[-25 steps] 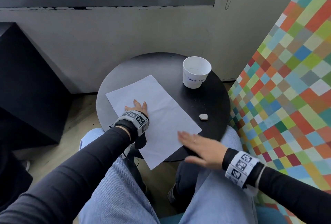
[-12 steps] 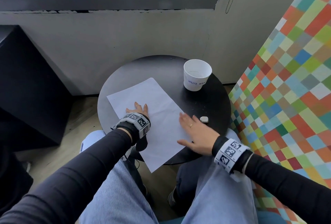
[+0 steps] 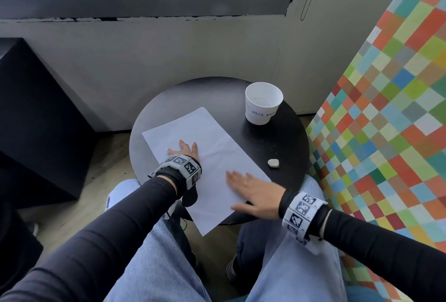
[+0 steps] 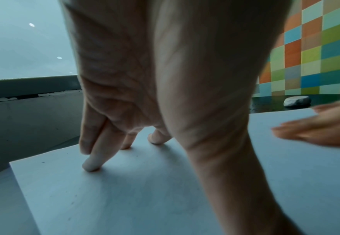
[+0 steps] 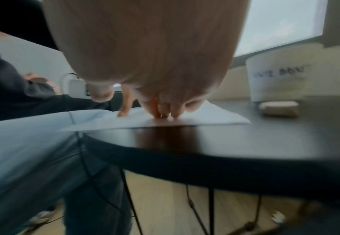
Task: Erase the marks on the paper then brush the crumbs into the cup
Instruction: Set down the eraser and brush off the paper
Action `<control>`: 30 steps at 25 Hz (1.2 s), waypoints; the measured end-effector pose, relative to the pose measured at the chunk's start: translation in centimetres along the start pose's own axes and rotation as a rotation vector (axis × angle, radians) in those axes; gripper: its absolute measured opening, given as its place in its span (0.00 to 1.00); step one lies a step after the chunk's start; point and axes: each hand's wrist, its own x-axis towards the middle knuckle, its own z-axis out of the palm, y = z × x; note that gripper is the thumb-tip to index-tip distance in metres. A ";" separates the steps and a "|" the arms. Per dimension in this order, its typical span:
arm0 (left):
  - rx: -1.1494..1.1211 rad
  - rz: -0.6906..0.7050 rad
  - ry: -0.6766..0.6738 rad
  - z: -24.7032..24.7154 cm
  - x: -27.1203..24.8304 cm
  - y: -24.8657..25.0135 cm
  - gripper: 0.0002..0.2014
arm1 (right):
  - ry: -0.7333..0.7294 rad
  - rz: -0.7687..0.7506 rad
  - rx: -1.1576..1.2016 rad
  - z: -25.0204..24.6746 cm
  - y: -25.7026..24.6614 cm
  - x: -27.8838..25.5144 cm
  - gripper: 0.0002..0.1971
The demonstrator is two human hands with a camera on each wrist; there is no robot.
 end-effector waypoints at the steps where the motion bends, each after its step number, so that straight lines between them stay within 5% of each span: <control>1: 0.004 0.003 0.005 0.0 0.0 -0.1 0.38 | 0.040 0.123 -0.019 -0.3 1.4 0.7 0.40; 3: 0.025 0.010 0.007 0.1 -0.2 -0.3 0.39 | 0.096 0.324 -0.051 -1.9 2.7 1.6 0.41; 7: -0.015 0.057 -0.005 0.0 0.2 -1.1 0.44 | -0.041 0.143 0.042 -1.3 -0.5 2.8 0.43; 9: -0.094 0.082 0.011 0.3 0.8 -1.7 0.45 | -0.014 0.303 0.037 -2.2 0.6 4.0 0.44; 11: -0.082 0.099 -0.001 0.8 1.0 -2.3 0.58 | 0.047 0.471 0.003 -4.2 1.4 4.6 0.45; 14: 0.059 0.119 0.025 1.3 1.3 -2.8 0.79 | 0.002 0.239 0.003 -3.8 0.7 5.4 0.43; 19: 0.135 0.203 0.132 1.9 1.6 -4.6 0.79 | 0.070 0.540 -0.031 -4.5 1.8 6.4 0.43; 21: 0.085 0.236 0.131 2.3 1.9 -5.9 0.78 | 0.123 0.257 0.025 -3.9 -0.2 6.5 0.39; 24: 0.074 0.247 0.147 3.0 1.9 -7.2 0.76 | -0.051 -0.175 -0.074 -1.5 -4.5 5.1 0.33; 25: 0.079 0.250 0.160 3.2 1.8 -7.4 0.76 | -0.060 -0.134 -0.099 -1.4 -4.1 5.3 0.34; 28: 0.070 0.265 0.169 3.4 1.7 -7.4 0.75 | 0.050 0.384 -0.081 -2.3 -1.3 6.3 0.40; 30: 0.094 0.256 0.178 3.4 1.6 -7.3 0.75 | 0.074 0.214 -0.038 -1.9 -2.4 6.4 0.40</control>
